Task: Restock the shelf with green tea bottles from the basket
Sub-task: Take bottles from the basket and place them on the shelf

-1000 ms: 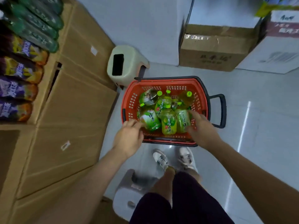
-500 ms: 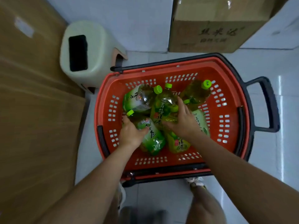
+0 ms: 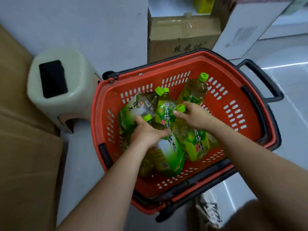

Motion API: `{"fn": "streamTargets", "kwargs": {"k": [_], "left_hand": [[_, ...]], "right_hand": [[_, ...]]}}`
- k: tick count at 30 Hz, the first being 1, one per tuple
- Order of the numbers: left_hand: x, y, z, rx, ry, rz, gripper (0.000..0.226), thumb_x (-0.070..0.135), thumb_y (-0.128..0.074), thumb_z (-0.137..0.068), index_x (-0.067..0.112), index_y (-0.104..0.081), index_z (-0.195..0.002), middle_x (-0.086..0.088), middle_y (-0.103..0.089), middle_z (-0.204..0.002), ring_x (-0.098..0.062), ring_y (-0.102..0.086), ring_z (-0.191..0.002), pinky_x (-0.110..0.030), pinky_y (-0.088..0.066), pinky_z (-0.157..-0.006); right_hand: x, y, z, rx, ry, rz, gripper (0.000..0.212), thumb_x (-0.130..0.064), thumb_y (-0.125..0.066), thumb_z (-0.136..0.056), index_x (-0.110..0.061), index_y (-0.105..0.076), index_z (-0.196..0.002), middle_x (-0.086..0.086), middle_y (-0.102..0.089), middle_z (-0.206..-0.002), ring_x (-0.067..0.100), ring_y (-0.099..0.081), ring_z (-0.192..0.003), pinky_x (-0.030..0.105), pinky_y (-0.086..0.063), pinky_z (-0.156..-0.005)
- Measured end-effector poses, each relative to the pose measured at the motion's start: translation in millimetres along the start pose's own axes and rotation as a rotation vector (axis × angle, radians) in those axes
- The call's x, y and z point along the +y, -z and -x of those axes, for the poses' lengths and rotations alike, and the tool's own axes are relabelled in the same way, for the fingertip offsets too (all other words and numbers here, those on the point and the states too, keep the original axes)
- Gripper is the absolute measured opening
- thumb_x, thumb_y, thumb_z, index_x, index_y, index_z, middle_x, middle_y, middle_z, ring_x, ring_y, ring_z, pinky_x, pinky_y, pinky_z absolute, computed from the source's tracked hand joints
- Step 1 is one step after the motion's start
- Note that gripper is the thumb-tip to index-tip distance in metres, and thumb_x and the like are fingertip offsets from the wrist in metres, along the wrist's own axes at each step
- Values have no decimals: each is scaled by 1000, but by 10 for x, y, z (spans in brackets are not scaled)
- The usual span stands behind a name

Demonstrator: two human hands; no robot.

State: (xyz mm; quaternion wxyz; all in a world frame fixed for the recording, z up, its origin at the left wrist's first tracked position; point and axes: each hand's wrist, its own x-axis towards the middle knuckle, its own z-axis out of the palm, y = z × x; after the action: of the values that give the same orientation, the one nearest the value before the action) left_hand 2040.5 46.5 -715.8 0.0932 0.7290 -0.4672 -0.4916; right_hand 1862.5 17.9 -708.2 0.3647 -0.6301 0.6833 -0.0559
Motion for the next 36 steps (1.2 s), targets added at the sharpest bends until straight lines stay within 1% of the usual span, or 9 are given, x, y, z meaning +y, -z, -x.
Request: {"fn": "streamTargets", "kwargs": {"k": [4, 7, 10, 16, 19, 22, 26, 31, 36], "left_hand": [[-86, 50, 100, 71, -84, -57, 94, 58, -78, -63, 19, -18, -124, -2, -45, -106, -30, -56, -102, -40, -50, -87], [-44, 57, 284, 180, -196, -66, 95, 56, -78, -64, 18, -20, -129, 2, -47, -100, -23, -54, -89, -35, -50, -82], [48, 156, 520, 311, -332, -123, 93, 58, -79, -59, 24, -25, -128, 4, -55, -102, -22, -56, -86, -32, -47, -73], [-75, 834, 1209, 601, -471, 185, 73, 44, -86, -54, 29, -42, -110, 11, -57, -103, -12, -55, -94, -26, -41, -80], [-258, 1105, 1723, 722, -549, 356, 63, 41, -87, -42, 31, -55, -95, 14, -67, -94, -6, -65, -89, -31, -53, -83], [-417, 1297, 2298, 813, -613, 373, 56, 28, -90, -45, 35, -57, -91, 19, -68, -85, 5, -64, -79, -20, -52, -75], [-773, 1487, 3331, 1008, -660, 351, 56, 20, -85, -48, 37, -55, -92, 31, -65, -80, 10, -61, -74, -8, -46, -69], [-1480, 1674, 4493, 1309, -629, 365, 69, 3, -89, -54, 24, -58, -112, 21, -70, -86, 6, -65, -78, -10, -47, -70], [-2014, 1978, 5362, 1596, -549, 284, 69, 7, -87, -58, 24, -55, -117, 22, -63, -88, 15, -59, -75, -2, -42, -65]], "right_hand": [[8, 158, 93, 97, 99, -105, 71, -59, -47, -85, -2, -47, -128, 16, -57, -128, 30, -56, -115, 43, -46, -98], [-224, 323, 156, 266, 212, -224, 29, -43, -48, -94, -15, -53, -100, 0, -60, -92, 18, -60, -87, 24, -47, -73], [-467, 454, 299, 476, 344, -205, 25, -40, -49, -95, -18, -48, -85, -10, -50, -74, 4, -49, -67, 13, -34, -53], [-874, 565, 726, 627, 559, -283, 31, -43, -55, -91, -13, -52, -85, -1, -57, -78, 19, -53, -74, 29, -36, -65], [-1199, 512, 1049, 601, 696, -292, 28, -42, -60, -88, -14, -59, -93, -2, -60, -81, 17, -55, -77, 31, -42, -68], [-1533, 334, 1421, 578, 807, -356, 30, -36, -66, -85, -12, -62, -102, -2, -61, -84, 18, -58, -81, 33, -46, -75], [-2108, 3, 2065, 426, 972, -636, 25, -36, -72, -80, -19, -65, -96, -2, -66, -82, 20, -64, -79, 38, -53, -79], [-2898, -415, 2964, 116, 1060, -958, 18, -22, -77, -77, -19, -68, -92, 4, -70, -86, 18, -67, -82, 35, -54, -82], [-3570, -797, 3735, -19, 1209, -1042, 12, -22, -78, -77, -24, -68, -83, 4, -71, -82, 15, -66, -77, 42, -56, -79]]}}
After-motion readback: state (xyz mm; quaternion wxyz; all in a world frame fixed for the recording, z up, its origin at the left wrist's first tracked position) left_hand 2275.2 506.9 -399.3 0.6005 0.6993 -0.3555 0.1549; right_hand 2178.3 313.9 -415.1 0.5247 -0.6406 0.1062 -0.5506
